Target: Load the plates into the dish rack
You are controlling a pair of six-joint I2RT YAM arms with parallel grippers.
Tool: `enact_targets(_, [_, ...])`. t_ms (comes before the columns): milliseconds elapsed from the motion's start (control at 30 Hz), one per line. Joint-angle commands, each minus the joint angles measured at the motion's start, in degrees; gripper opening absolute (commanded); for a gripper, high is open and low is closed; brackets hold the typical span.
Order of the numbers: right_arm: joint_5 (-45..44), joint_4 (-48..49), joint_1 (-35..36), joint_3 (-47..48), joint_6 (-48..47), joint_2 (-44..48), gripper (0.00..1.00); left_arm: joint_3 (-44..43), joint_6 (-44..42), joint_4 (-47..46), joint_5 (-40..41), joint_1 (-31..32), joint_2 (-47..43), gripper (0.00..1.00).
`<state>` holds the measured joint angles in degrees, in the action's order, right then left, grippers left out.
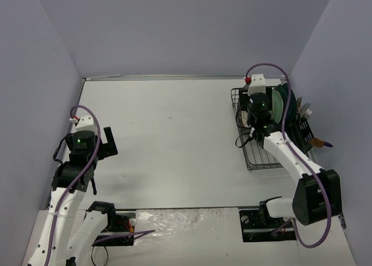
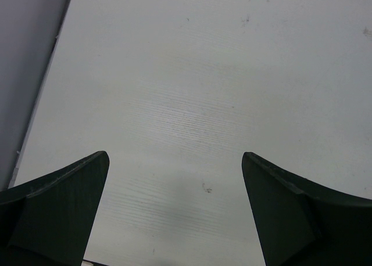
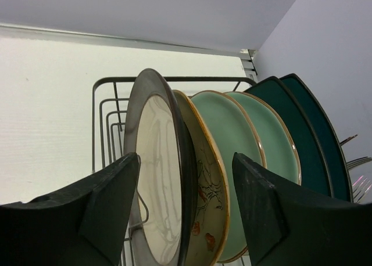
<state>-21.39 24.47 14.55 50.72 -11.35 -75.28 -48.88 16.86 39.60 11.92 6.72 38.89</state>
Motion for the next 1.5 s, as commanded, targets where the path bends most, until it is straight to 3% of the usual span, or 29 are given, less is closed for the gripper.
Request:
enact_targets(0, [2.6,0.5,-0.2,3.5,4.3,6.1,0.72,-1.1,-1.0,-2.9,0.7,-0.2,0.2,0.97])
enact_targets(233, [5.8,-9.4,-0.2,7.7,10.5,16.9,1.0,-1.3,-1.0,-3.0,0.6,-0.3,-0.7,0.97])
enact_targets(500, [1.2,-17.0,3.2,3.1,17.1,37.2,1.0,-2.0,-1.4,-2.8,-0.3,-0.1,-2.1,0.97])
enact_targets(733, [0.3,-28.1,5.4,3.0,15.7,47.3,1.0,-3.3,-0.8,-0.6,-1.0,-0.1,-4.4,0.97])
enact_targets(967, [6.9,-31.6,5.5,1.2,12.5,54.2,1.0,-2.2,-0.6,0.0,-1.6,-0.1,-6.3,0.97])
enact_targets(1467, [5.8,-33.7,5.5,-5.3,12.1,63.7,1.0,0.8,-0.6,-2.2,-3.0,-0.2,-8.0,0.97])
